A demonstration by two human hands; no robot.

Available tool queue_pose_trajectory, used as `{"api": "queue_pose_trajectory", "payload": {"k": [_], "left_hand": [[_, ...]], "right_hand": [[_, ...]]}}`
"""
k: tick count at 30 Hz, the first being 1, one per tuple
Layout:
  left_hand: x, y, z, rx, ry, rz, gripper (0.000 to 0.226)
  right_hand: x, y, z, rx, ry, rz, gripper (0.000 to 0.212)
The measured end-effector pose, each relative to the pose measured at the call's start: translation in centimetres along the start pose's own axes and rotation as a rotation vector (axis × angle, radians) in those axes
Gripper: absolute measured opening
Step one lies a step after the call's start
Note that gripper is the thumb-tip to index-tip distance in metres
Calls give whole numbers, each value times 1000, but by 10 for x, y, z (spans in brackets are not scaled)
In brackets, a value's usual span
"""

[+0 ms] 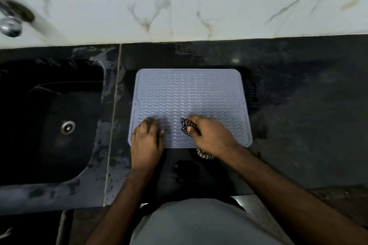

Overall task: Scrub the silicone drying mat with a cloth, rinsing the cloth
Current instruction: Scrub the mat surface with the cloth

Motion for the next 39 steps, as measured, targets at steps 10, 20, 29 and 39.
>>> {"api": "queue_pose_trajectory", "payload": {"k": [10,20,29,39], "left_hand": [[33,17,-100,197,62,67,23],[13,7,-104,262,112,-30,36],[14,-1,-74,245,0,3,35],[4,-7,-43,221,-296,-53,25]], "right_hand": [[-64,-57,-116,226,270,84,46],[-110,-72,-122,136,584,-48,54],[-104,-57,-103,261,746,-41,45],[-75,-23,-30,216,685,25,46]]}}
Point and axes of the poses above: each hand's wrist, its own y-axis away from the middle knuckle, its own x-axis out of the back of the hand, z = x × y, the point moved 6 cm from there along -y, towards the middle knuckle, and after that the axes turned 10 degrees about -z, right-handed, at the moved point
